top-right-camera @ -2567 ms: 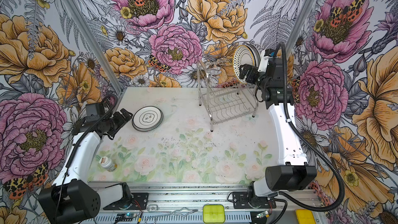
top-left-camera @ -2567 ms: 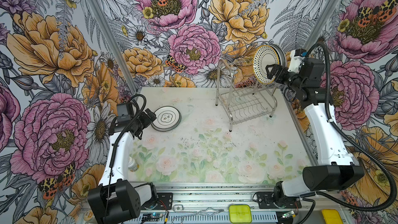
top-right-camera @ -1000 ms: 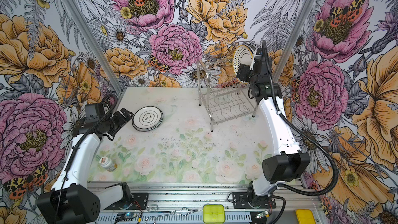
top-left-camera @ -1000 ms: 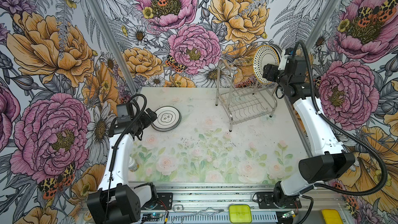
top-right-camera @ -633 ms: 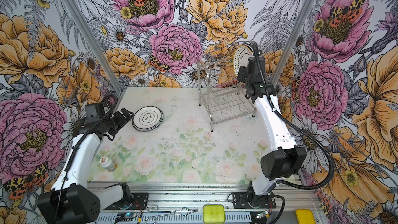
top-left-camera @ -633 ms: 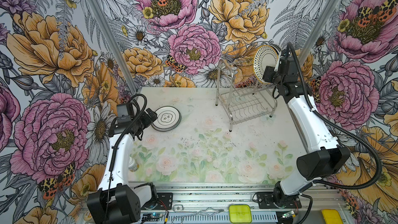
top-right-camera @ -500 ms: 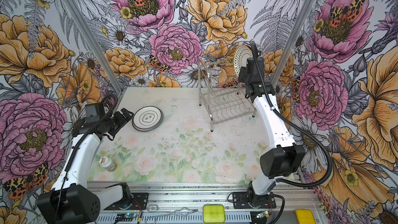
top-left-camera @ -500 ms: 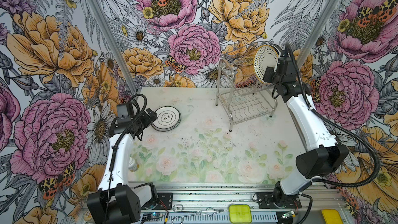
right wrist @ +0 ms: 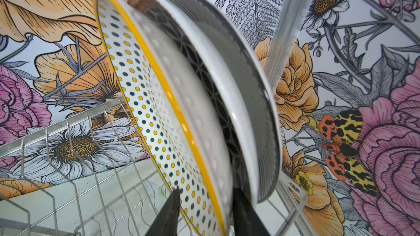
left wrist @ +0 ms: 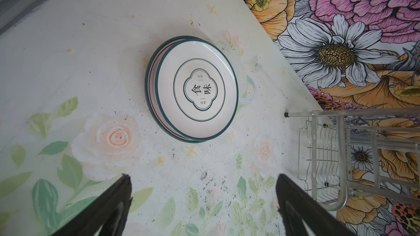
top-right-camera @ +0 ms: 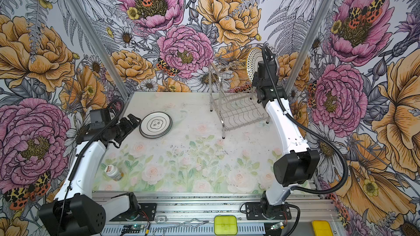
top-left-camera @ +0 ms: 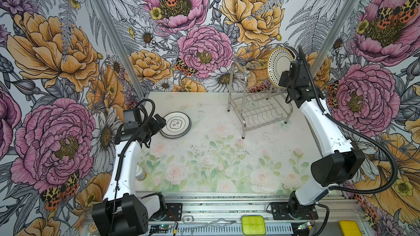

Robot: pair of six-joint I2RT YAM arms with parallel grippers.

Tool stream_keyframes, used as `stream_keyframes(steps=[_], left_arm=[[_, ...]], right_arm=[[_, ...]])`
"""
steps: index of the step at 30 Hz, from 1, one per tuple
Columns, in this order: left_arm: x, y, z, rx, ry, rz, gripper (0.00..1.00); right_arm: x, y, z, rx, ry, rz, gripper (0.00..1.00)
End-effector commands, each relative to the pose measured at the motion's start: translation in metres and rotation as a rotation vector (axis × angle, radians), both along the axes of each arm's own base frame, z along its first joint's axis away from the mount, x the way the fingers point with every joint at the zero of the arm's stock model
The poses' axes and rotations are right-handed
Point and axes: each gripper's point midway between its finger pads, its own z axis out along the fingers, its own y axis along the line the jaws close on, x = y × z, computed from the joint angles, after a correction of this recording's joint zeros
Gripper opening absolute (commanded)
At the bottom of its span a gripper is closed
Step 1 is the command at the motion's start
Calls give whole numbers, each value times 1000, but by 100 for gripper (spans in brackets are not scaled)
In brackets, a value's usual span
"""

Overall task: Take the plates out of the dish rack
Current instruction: 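Move the right gripper down onto the yellow-rimmed dotted plate's rim in the rack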

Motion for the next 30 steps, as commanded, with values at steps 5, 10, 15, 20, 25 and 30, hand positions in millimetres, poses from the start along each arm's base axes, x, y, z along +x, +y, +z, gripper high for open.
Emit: stream_keyframes(steps=[5, 10, 15, 20, 25, 30], left_arm=[[0, -6, -6, -15, 11, -30, 99], [1, -6, -8, -16, 18, -33, 99], [3, -6, -10, -19, 23, -36, 99], [5, -6, -12, -22, 27, -38, 99], [6, -6, -13, -23, 28, -38, 99], [7, -6, -14, -23, 27, -40, 99]], right_arm=[[19, 3, 9, -8, -75, -19, 32], [24, 7, 6, -20, -76, -18, 28], [25, 5, 4, -33, -83, -36, 22], [24, 4, 6, -37, -93, -45, 13], [22, 3, 9, -43, -101, -47, 6], [20, 3, 15, -49, -113, -41, 1]])
